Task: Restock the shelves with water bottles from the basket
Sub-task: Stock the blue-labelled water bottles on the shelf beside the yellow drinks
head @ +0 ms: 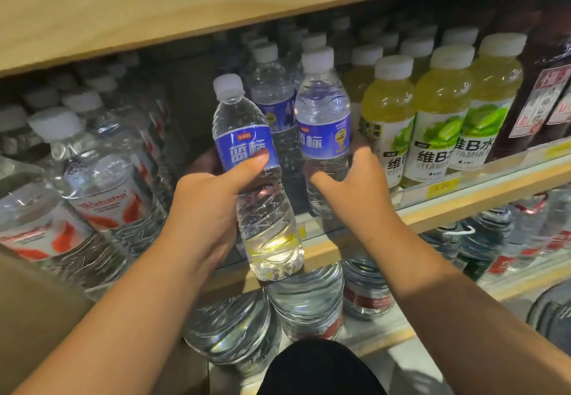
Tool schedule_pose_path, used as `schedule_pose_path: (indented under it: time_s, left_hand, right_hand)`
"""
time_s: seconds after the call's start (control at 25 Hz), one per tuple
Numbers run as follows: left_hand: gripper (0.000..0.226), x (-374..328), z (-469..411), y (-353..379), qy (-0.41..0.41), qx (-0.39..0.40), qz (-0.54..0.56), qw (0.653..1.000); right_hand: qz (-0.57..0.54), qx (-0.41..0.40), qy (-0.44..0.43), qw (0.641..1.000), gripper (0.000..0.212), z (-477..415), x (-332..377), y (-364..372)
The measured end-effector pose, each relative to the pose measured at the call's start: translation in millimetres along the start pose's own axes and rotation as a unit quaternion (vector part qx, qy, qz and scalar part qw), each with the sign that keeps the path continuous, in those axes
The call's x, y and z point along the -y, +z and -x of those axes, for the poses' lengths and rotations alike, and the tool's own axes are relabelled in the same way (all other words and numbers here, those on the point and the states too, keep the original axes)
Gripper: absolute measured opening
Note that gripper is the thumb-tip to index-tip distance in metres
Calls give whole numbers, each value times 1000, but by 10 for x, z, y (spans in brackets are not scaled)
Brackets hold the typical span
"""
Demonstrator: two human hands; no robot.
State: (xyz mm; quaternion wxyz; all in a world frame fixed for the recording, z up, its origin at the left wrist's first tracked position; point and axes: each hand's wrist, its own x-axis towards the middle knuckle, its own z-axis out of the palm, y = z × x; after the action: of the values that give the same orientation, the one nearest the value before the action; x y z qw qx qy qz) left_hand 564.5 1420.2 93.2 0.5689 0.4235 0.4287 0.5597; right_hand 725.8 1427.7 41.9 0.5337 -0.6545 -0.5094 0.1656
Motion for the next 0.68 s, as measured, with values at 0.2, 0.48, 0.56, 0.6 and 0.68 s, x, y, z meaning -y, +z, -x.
schedule_pose_path:
  time_s: [0.2,0.48,0.56,0.6,0.68]
  left_hand:
    - [40,-4,-20,16,29,9,-11,999]
    - [33,-66,-6,105,106,29,-33,993]
    - [35,-76,-14,130,130,36,-40,990]
    - [39,-73,-26,143,148,38,-47,987]
    - [46,-50,-74,164,192,29,-75,978]
  right_hand:
    - [176,-14,-7,984,63,120,-63,-63]
    - [247,-38,-27,968,58,132,-91,-150]
    - [245,-39,-27,968,57,137,-108,-150]
    - [243,-37,-26,969,56,138,-114,-152]
    - [238,-34,-30,970,54,139,-118,-151]
